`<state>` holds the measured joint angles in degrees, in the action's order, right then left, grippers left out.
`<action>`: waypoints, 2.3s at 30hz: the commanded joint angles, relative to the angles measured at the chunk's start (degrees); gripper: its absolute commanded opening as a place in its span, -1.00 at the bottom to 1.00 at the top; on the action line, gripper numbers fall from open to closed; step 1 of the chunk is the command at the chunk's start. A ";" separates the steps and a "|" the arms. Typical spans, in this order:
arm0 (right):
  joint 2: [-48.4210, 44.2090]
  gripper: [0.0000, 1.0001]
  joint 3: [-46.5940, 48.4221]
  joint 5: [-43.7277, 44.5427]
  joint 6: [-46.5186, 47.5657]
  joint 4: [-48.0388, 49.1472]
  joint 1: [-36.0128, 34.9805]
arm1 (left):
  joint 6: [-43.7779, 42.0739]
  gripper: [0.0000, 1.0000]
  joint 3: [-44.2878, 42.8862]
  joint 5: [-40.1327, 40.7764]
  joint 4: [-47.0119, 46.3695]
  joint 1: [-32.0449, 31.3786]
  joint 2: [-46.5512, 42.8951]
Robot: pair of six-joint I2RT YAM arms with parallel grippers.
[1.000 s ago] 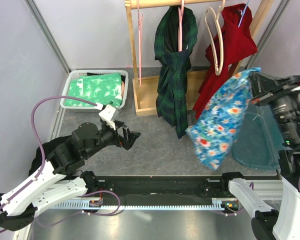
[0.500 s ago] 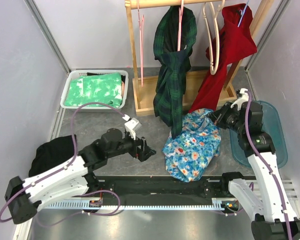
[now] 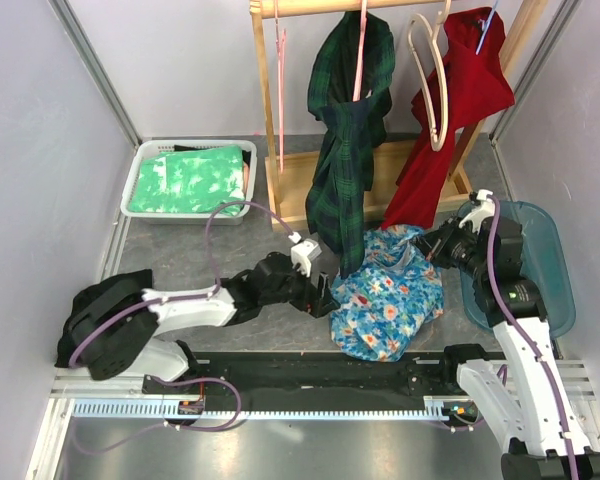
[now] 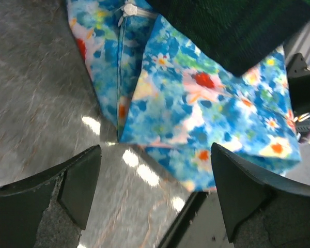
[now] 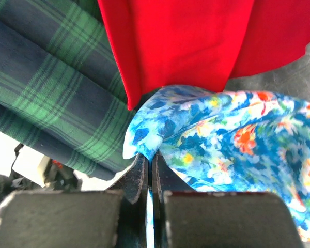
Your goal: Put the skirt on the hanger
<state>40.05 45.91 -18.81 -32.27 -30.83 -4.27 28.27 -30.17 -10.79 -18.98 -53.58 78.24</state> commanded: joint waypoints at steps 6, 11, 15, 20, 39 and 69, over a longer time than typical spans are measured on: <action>-1.64 -1.00 -1.26 -1.58 -1.13 1.56 0.05 | -0.85 0.73 -7.27 0.86 -11.94 -1.35 12.19; -1.56 -1.00 -1.26 -1.23 -0.95 1.21 0.05 | -1.99 0.37 -8.41 0.24 -12.66 -1.26 14.92; -1.47 -1.00 -1.18 -0.71 -0.95 1.03 0.05 | -1.90 -0.31 -8.76 -2.22 -12.13 -1.35 15.81; -1.56 -1.00 -0.82 1.22 -0.86 0.42 0.05 | -3.04 -0.85 -8.85 -1.34 -6.18 -1.35 11.16; 3.10 -1.00 14.28 13.00 -0.42 -1.08 0.05 | -13.59 -0.97 -16.22 -17.68 17.74 -2.32 -21.27; 14.26 -1.00 45.49 24.44 6.52 -6.52 -0.03 | -13.68 -0.97 -35.75 -25.44 23.38 -11.01 -22.52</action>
<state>53.36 85.65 1.34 -28.69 -39.09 -4.97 13.58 -64.40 -34.54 7.99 -60.40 55.53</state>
